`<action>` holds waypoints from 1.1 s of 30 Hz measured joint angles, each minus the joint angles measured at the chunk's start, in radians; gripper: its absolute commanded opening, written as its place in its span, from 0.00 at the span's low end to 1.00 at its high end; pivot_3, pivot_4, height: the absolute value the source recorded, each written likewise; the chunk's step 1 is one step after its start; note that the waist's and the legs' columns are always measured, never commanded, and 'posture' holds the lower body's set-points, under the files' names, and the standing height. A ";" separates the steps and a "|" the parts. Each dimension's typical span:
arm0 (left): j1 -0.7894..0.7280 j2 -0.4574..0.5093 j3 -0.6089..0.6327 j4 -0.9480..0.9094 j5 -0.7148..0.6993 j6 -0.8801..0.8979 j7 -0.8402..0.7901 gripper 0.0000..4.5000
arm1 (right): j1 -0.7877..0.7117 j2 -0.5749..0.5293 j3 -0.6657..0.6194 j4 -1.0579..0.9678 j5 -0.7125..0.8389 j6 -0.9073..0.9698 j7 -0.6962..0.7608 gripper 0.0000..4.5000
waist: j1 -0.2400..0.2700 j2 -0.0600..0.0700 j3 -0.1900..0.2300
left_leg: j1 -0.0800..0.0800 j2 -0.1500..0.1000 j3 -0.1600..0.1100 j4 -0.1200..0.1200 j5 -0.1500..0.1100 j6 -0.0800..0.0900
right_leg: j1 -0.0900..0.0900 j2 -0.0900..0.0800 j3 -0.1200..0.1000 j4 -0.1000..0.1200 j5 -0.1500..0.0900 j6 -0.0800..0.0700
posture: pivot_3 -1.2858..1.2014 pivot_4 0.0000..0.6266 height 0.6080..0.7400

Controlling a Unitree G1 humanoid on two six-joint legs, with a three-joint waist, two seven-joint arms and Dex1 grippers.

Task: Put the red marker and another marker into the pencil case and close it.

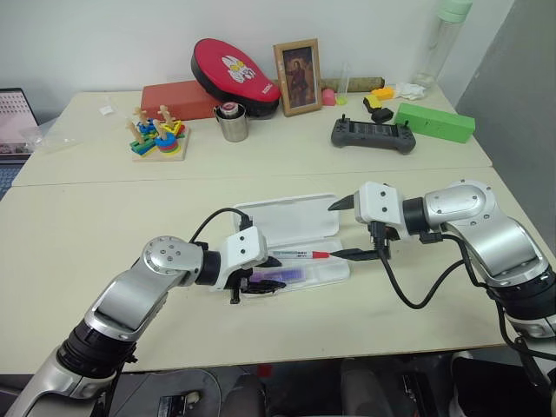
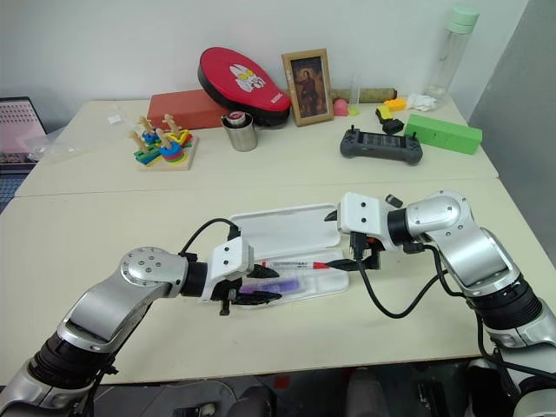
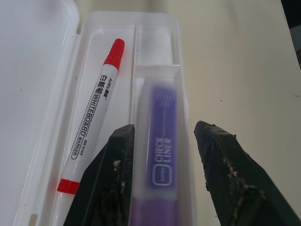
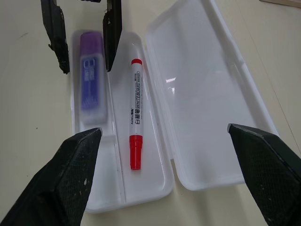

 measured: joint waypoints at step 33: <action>-0.453 0.008 0.117 -0.034 -0.096 0.090 0.069 0.99 | -0.077 -0.016 -0.058 0.360 -0.199 -0.123 -0.126 1.00 | -0.010 -0.001 0.001 | -0.001 0.000 0.002 0.001 0.000 0.000 | 0.000 0.000 0.000 -0.002 0.000 0.000 | 0.52 0.24 1.00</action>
